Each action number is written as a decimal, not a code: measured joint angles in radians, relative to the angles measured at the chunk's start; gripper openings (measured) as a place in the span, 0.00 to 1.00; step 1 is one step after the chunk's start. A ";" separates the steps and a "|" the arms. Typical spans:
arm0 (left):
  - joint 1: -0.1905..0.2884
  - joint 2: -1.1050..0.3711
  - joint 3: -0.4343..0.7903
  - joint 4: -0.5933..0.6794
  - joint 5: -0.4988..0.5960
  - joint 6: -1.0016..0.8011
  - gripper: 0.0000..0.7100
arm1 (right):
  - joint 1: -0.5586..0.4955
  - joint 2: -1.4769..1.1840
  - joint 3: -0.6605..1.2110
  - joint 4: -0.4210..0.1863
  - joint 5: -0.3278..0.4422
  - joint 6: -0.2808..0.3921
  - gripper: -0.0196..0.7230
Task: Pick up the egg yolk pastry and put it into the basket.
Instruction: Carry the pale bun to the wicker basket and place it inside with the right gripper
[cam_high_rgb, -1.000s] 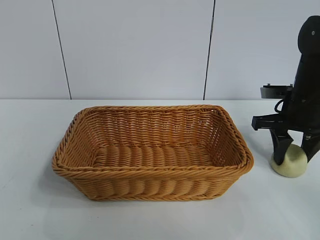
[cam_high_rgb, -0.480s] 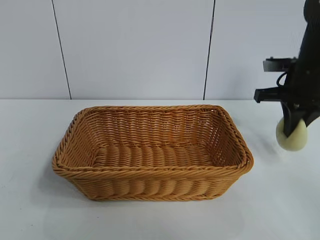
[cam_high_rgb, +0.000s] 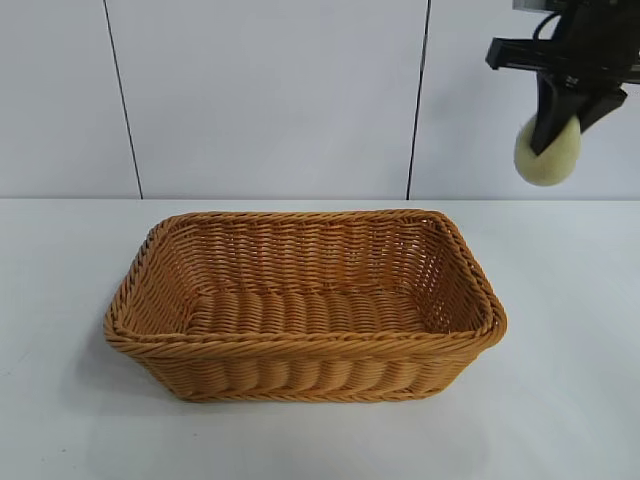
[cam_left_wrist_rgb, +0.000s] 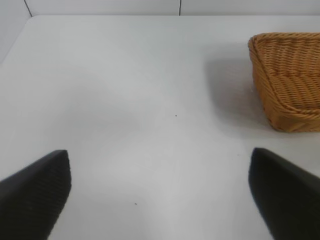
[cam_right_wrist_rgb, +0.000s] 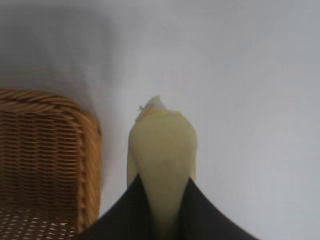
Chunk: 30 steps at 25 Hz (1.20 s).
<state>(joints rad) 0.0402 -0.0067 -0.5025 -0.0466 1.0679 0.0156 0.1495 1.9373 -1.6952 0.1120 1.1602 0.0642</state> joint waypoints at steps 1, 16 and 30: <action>0.006 0.000 0.000 0.000 0.000 0.000 0.98 | 0.030 0.000 -0.003 0.001 0.000 0.000 0.11; 0.014 0.000 0.000 0.000 0.000 0.000 0.98 | 0.386 0.078 -0.004 0.023 -0.133 0.078 0.10; 0.014 0.000 0.000 0.000 0.000 0.000 0.98 | 0.429 0.278 -0.004 0.033 -0.182 0.078 0.11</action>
<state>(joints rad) 0.0540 -0.0067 -0.5025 -0.0466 1.0679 0.0156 0.5786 2.2156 -1.6996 0.1451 0.9784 0.1424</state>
